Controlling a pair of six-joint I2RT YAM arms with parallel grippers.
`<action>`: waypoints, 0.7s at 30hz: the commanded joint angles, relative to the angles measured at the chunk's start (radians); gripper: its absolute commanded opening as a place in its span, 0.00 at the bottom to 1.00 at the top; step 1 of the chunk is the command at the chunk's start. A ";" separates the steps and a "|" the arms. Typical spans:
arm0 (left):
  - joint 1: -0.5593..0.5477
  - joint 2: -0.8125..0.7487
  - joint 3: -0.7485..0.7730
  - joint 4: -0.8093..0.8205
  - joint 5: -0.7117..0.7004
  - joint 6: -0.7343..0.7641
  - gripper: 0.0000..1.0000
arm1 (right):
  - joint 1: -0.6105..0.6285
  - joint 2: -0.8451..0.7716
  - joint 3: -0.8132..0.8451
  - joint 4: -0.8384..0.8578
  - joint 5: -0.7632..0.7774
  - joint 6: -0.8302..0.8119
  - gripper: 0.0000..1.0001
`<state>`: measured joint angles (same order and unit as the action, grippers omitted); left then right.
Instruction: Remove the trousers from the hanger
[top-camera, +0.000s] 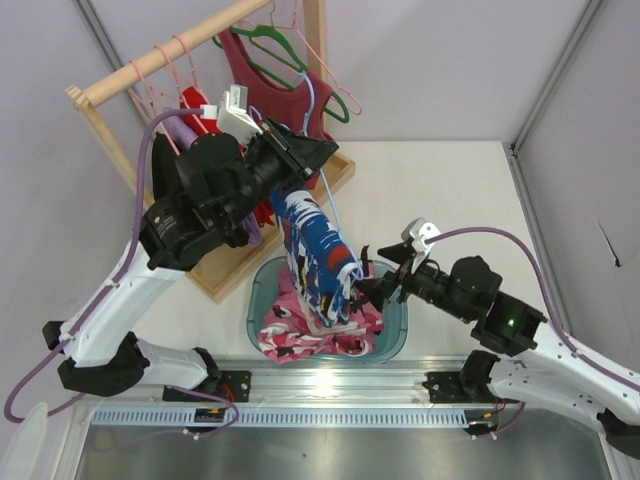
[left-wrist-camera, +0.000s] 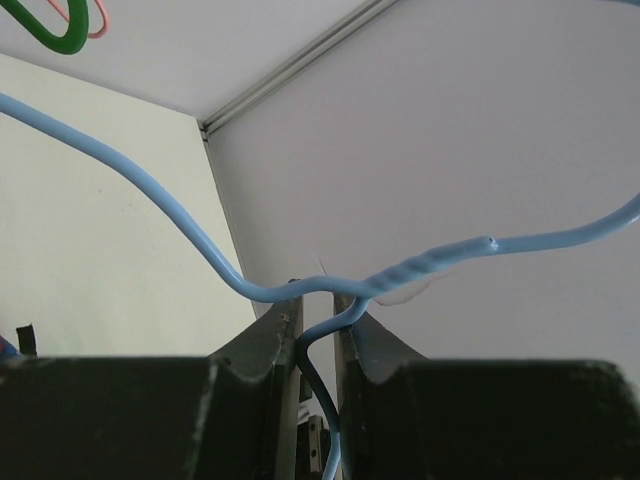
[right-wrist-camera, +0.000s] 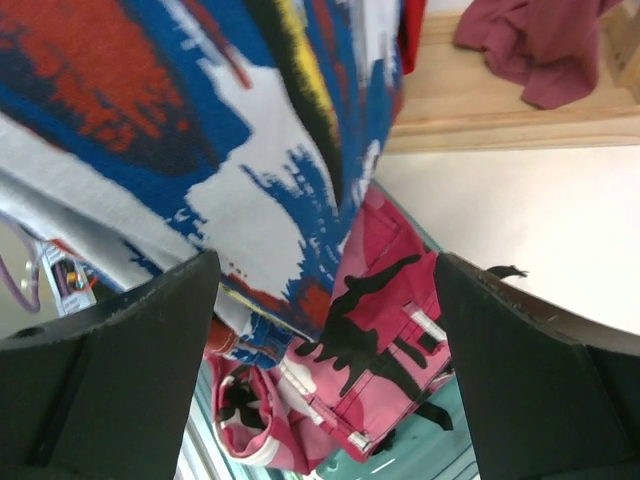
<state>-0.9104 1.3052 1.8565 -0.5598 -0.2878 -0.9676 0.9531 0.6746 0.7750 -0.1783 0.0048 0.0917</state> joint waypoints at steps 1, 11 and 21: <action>0.008 -0.034 0.067 0.103 -0.031 -0.039 0.00 | 0.079 0.019 -0.026 0.114 0.078 -0.035 0.95; 0.013 -0.006 0.079 0.080 -0.040 -0.054 0.00 | 0.302 0.037 -0.063 0.215 0.309 -0.018 0.96; 0.013 -0.014 0.072 0.095 -0.027 -0.068 0.00 | 0.352 0.232 -0.007 0.346 0.536 -0.070 0.98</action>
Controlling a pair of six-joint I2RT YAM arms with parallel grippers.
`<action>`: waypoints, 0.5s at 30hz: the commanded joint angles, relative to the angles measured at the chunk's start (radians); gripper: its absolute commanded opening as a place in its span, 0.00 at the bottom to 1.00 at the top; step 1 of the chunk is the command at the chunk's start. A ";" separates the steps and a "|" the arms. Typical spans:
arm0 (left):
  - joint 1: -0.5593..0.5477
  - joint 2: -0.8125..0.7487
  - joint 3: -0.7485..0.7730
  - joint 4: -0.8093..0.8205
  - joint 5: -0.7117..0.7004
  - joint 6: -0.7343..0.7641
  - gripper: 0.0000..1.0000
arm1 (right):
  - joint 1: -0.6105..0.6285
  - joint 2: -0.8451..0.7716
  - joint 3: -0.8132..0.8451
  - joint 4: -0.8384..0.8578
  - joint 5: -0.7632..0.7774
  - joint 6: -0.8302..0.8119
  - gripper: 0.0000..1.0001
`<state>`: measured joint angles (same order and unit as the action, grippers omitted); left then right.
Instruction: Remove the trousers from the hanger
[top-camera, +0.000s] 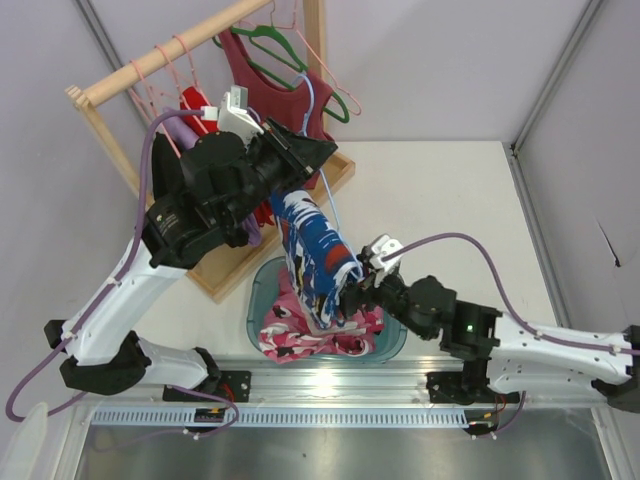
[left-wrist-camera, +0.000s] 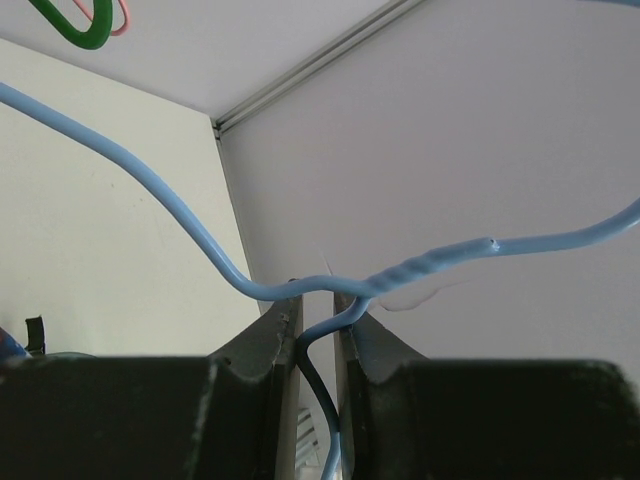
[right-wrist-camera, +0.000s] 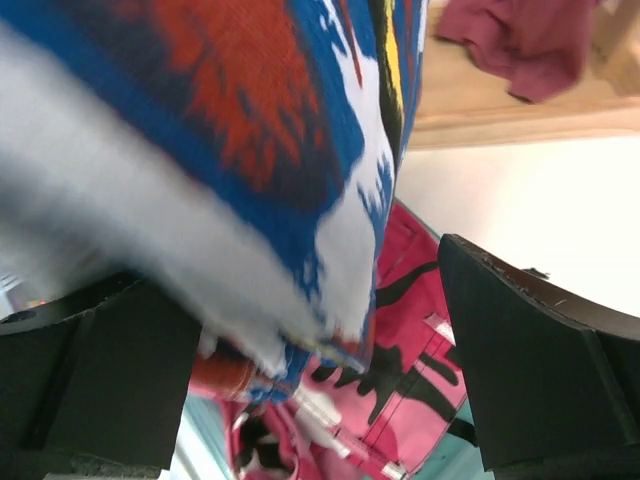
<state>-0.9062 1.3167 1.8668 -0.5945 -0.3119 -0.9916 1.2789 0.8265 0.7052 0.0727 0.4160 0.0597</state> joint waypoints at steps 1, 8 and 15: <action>0.009 -0.027 0.061 0.133 -0.001 -0.042 0.00 | 0.033 0.106 0.101 0.093 0.214 -0.041 0.99; 0.009 -0.042 0.060 0.122 0.000 -0.027 0.00 | 0.060 0.134 0.142 0.120 0.339 0.018 0.99; 0.009 -0.089 0.037 0.110 -0.016 -0.019 0.00 | 0.039 0.016 0.106 0.121 0.357 0.060 0.99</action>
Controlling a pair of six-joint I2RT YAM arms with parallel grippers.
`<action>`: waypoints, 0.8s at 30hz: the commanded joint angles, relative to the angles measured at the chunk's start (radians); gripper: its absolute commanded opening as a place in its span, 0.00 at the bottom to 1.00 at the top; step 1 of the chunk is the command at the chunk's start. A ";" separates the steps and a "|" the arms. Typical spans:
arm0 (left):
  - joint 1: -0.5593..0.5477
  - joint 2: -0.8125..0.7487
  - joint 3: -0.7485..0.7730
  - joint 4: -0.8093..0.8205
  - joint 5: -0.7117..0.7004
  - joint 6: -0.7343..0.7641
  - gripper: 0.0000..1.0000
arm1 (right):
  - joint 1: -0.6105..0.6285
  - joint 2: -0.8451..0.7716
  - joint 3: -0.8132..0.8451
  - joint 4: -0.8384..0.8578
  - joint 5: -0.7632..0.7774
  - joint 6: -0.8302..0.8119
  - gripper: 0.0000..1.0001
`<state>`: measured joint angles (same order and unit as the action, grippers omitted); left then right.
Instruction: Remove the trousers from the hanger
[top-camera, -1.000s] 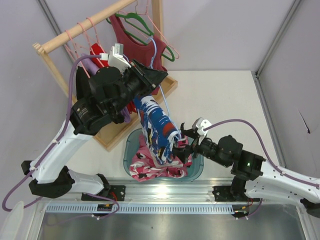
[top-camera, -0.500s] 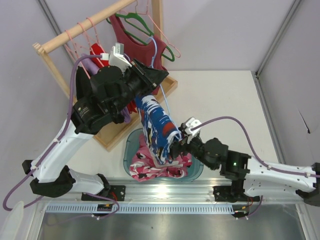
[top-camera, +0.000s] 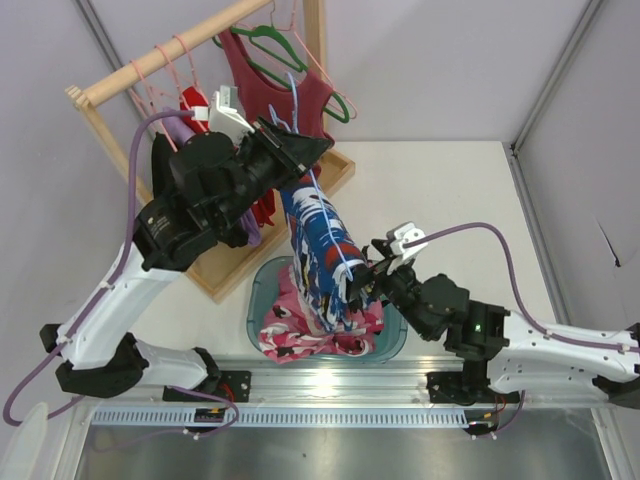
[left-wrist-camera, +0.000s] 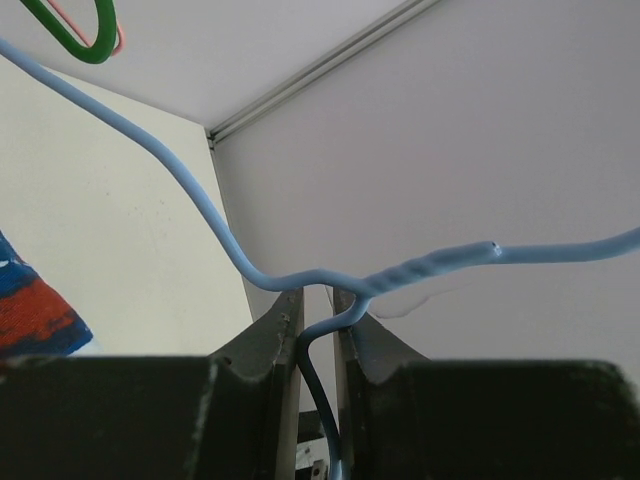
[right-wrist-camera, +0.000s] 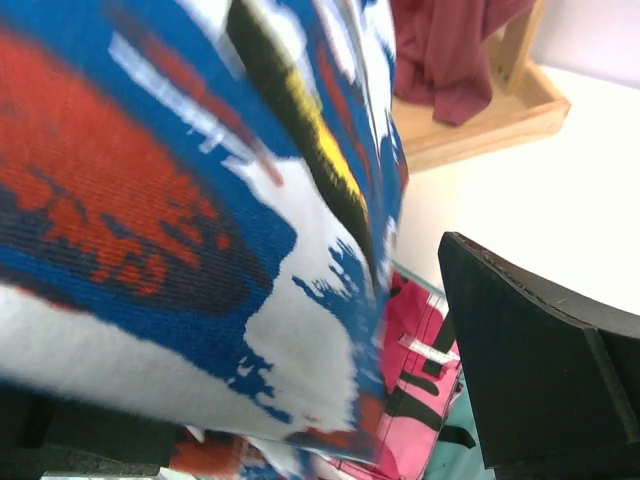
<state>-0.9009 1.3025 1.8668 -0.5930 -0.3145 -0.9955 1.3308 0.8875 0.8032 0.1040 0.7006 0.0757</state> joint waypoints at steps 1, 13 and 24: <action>0.003 -0.078 0.029 0.108 -0.012 -0.014 0.00 | -0.018 -0.045 0.008 0.082 0.077 0.045 0.99; 0.003 -0.091 0.046 0.082 -0.029 0.003 0.00 | -0.028 -0.139 -0.024 -0.035 -0.018 0.022 0.99; 0.005 -0.066 0.077 0.061 -0.003 -0.002 0.00 | -0.056 -0.116 -0.025 -0.029 -0.110 -0.065 0.99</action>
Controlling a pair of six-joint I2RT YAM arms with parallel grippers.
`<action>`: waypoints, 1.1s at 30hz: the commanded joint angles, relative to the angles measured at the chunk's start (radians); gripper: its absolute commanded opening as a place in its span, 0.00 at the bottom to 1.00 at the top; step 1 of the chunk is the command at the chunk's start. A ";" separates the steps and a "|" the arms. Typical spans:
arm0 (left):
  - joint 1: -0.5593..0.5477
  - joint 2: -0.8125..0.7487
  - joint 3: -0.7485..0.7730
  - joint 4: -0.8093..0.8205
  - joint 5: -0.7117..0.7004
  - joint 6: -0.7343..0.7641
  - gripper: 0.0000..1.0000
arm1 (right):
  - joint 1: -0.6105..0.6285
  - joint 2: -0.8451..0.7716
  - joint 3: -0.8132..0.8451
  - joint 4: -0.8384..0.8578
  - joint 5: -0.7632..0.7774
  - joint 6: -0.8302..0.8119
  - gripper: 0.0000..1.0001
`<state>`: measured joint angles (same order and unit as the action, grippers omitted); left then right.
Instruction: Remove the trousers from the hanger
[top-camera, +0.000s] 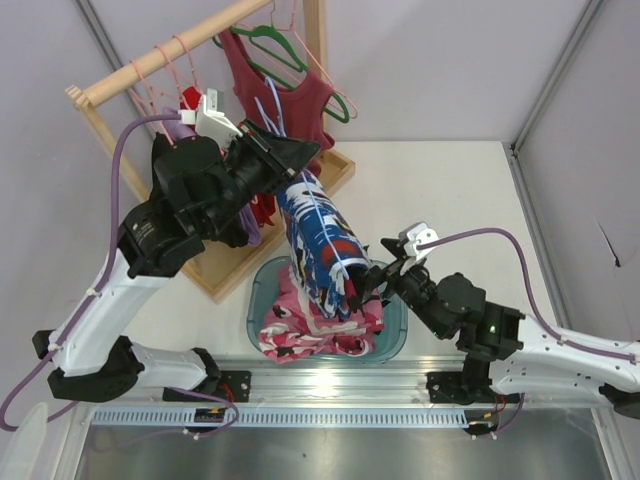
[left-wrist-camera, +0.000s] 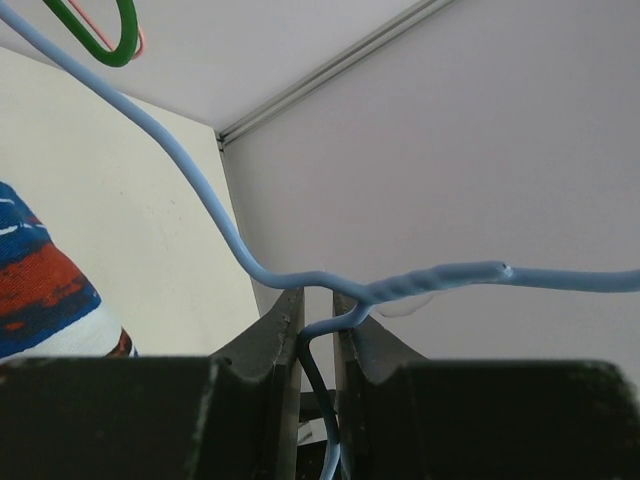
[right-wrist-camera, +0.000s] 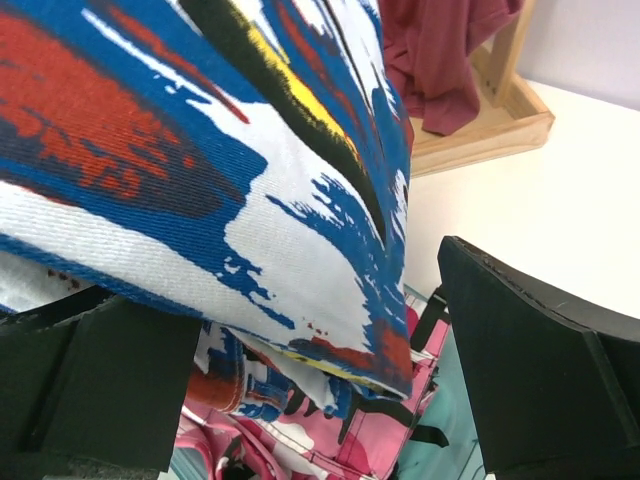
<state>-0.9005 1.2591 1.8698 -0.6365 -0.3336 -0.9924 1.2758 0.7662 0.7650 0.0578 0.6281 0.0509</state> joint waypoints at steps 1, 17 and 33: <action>0.005 -0.023 0.075 0.103 0.016 -0.005 0.00 | -0.001 0.004 0.010 0.019 -0.027 -0.040 1.00; 0.011 -0.023 0.077 0.104 0.031 -0.011 0.00 | -0.036 -0.151 -0.062 -0.096 -0.097 -0.056 0.99; 0.014 -0.018 0.089 0.092 0.033 -0.011 0.00 | -0.043 -0.116 -0.035 -0.121 -0.182 -0.115 0.99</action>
<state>-0.8951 1.2667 1.8984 -0.6762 -0.3176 -0.9901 1.2400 0.6647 0.7074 -0.0471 0.4553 -0.0311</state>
